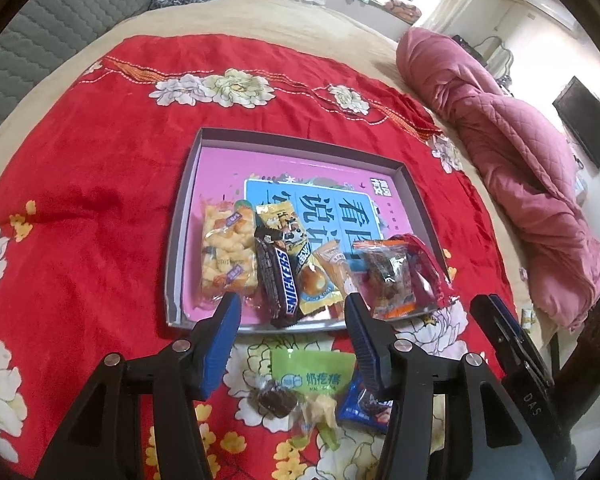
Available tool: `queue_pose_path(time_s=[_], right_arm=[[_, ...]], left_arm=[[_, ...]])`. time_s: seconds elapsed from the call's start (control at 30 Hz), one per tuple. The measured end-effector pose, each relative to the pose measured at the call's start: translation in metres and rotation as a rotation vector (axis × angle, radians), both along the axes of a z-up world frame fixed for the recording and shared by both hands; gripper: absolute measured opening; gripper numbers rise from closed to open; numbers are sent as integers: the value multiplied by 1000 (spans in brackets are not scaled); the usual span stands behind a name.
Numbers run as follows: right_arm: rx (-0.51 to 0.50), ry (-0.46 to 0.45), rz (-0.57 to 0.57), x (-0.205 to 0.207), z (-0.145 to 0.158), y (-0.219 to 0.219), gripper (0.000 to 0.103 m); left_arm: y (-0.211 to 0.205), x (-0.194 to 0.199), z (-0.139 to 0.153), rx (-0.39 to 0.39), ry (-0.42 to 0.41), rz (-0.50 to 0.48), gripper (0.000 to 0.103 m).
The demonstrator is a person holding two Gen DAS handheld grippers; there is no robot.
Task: Organize snacks
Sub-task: 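Withdraw both open grippers from the box toward the loose snacks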
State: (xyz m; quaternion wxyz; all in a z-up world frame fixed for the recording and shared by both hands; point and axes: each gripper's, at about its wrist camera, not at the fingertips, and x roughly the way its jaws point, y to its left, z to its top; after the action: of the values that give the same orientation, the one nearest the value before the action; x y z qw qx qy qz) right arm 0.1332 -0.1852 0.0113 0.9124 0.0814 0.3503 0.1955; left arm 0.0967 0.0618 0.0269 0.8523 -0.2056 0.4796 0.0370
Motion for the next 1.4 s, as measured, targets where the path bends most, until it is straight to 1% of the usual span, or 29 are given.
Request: queue_pose_path(time_s=[0.07, 0.2, 0.6, 0.97, 1.2, 1.33, 1.4], right_arm=[[-1, 3, -3, -2, 0, -1, 75], [-1, 15, -8, -7, 0, -1, 75], [-21, 51, 2, -24, -2, 3, 75], [-9, 104, -21, -30, -7, -5, 75], [-16, 129, -19, -34, -10, -5, 75], [-23, 138, -12, -36, -12, -4, 75], [-26, 142, -12, -36, -13, -3, 75]], left_arm=[[1, -3, 2, 3, -1, 4, 56], [0, -9, 1, 6, 12, 1, 56], [-10, -29, -18, -8, 81, -51, 56], [-13, -40, -23, -3, 108, -76, 56], [-22, -49, -34, 66, 136, -160, 56], [-27, -52, -45, 82, 155, -213, 56], [-28, -52, -50, 93, 164, -222, 56]])
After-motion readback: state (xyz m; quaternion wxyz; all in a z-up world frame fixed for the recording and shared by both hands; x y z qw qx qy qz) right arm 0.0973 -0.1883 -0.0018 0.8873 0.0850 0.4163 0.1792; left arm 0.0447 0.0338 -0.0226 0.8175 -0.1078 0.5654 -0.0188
